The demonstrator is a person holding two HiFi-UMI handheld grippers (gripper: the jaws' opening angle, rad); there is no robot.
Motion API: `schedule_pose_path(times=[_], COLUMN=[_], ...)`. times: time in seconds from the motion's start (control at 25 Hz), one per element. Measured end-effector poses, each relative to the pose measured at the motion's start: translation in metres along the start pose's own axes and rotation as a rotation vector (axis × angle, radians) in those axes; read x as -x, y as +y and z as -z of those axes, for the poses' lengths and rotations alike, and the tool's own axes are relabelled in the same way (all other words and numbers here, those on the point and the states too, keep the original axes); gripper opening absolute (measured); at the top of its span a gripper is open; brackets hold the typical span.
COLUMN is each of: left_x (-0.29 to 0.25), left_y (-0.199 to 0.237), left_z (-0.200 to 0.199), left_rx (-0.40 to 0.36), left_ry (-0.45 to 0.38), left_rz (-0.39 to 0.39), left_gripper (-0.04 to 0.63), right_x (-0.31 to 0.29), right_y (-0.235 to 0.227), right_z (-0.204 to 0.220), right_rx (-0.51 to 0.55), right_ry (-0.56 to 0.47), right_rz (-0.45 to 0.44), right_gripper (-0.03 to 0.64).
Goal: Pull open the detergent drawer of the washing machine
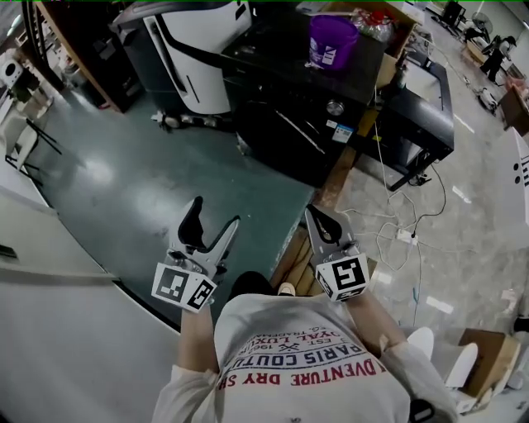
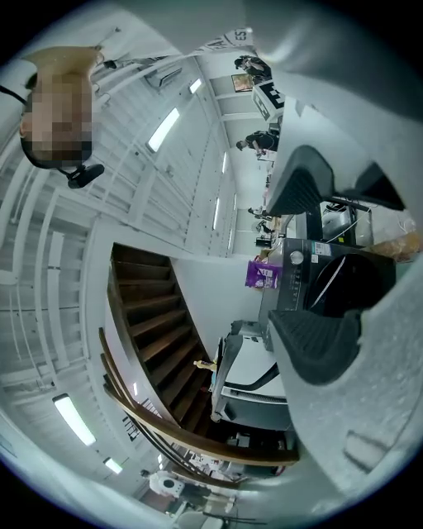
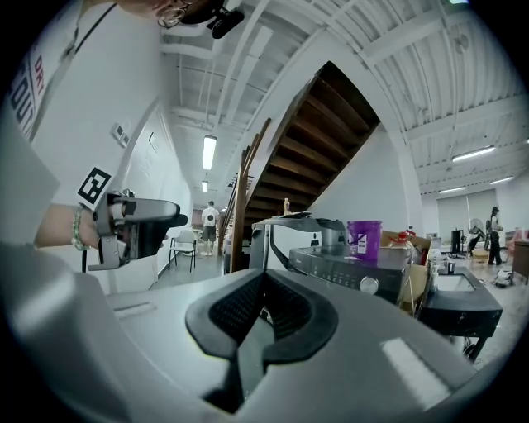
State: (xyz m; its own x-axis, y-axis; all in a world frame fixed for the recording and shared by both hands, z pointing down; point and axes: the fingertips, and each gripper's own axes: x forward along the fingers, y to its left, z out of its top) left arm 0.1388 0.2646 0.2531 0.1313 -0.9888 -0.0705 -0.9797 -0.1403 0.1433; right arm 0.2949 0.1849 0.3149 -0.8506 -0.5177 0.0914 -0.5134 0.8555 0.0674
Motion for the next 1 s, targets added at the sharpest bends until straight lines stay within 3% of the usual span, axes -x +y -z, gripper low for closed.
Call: schedule_pose_path(times=[0.2,0.52,1.0], left_x=[-0.018,-0.065,-0.171], left_y=[0.003,0.055,0.228], left_z=[0.002,0.006,0.019], left_rx=[0.011,0.035,0.137], left_ry=[0.021,0.026,0.083], left_rz=[0.017,0.034,0.204], left_gripper=[0.356,0.355,0.354], right_x=[-0.012,-0.068,-0.241], right_y=[-0.019,-0.037,-0.054], right_z=[0.006,0.012,0.019], right_rx=[-0.026,-0.017,-0.031], right_ry=[0.021,0.056,0.135], right_rz=[0.019,0.038,0.195], right_gripper=[0.002,0.002,0.002])
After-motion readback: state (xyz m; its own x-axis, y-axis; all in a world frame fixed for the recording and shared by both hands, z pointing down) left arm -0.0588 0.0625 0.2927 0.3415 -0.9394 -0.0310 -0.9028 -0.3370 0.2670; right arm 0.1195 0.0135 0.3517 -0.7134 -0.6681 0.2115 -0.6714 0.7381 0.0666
